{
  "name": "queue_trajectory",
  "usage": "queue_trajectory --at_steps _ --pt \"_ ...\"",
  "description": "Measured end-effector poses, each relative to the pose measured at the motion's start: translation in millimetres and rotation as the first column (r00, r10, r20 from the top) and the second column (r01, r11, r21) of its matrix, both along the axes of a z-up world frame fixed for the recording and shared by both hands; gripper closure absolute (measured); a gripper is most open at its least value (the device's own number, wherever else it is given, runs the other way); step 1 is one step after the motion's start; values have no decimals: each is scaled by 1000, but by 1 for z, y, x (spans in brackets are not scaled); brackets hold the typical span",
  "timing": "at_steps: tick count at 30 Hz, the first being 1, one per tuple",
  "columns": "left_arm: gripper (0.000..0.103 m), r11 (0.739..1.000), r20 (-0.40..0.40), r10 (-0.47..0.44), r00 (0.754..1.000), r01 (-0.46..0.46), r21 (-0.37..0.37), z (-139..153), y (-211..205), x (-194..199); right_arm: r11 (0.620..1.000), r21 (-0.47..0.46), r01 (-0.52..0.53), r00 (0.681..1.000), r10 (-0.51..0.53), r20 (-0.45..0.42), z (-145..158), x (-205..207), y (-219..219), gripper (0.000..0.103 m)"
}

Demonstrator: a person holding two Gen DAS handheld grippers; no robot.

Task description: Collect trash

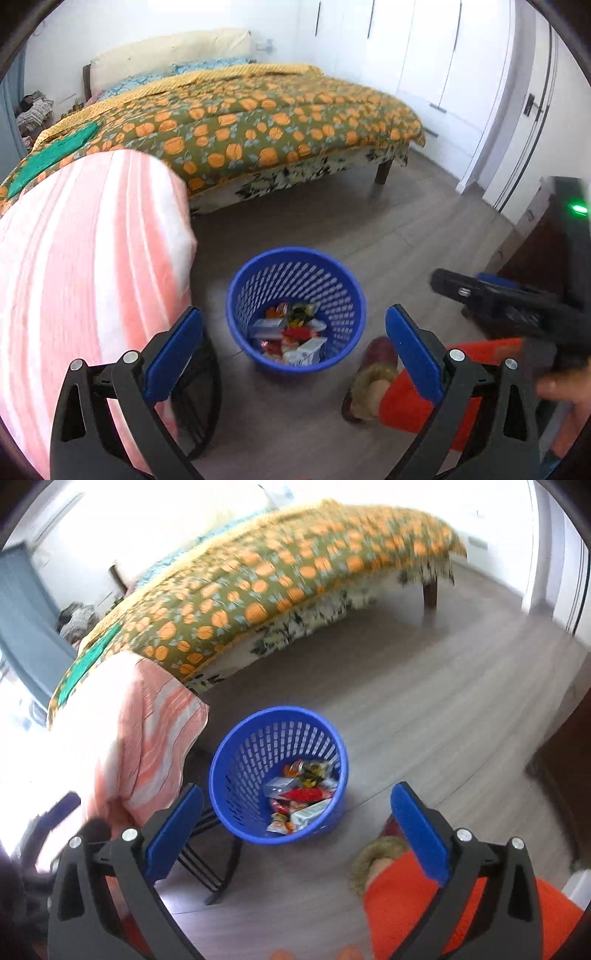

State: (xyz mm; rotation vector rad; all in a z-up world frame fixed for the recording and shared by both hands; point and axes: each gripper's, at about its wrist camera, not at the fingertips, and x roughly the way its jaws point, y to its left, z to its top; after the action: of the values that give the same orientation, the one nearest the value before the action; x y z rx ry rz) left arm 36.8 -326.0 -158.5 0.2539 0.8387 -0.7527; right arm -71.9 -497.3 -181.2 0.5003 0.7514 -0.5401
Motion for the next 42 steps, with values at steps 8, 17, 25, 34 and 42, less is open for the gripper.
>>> queue_trajectory --at_steps 8,17,25,34,42 --pt "5 999 29 37 999 -37 -5 5 17 -5 994 -86 62 998 -61 18 16 -31 27 5" --pt "5 996 42 41 998 -45 76 -3 9 -9 998 -55 -16 1000 16 5 1 -38 38 5" --pt "5 996 -19 18 1000 -16 92 -13 6 -7 994 -99 -52 996 44 -81 -7 -30 48 5" --pt "5 994 -37 13 999 -9 109 -18 5 -7 991 -109 -75 993 63 -104 -8 -26 54 5" --pt "5 993 -31 29 999 -25 113 -17 6 -6 990 -113 -87 992 75 -105 -6 -24 56 5"
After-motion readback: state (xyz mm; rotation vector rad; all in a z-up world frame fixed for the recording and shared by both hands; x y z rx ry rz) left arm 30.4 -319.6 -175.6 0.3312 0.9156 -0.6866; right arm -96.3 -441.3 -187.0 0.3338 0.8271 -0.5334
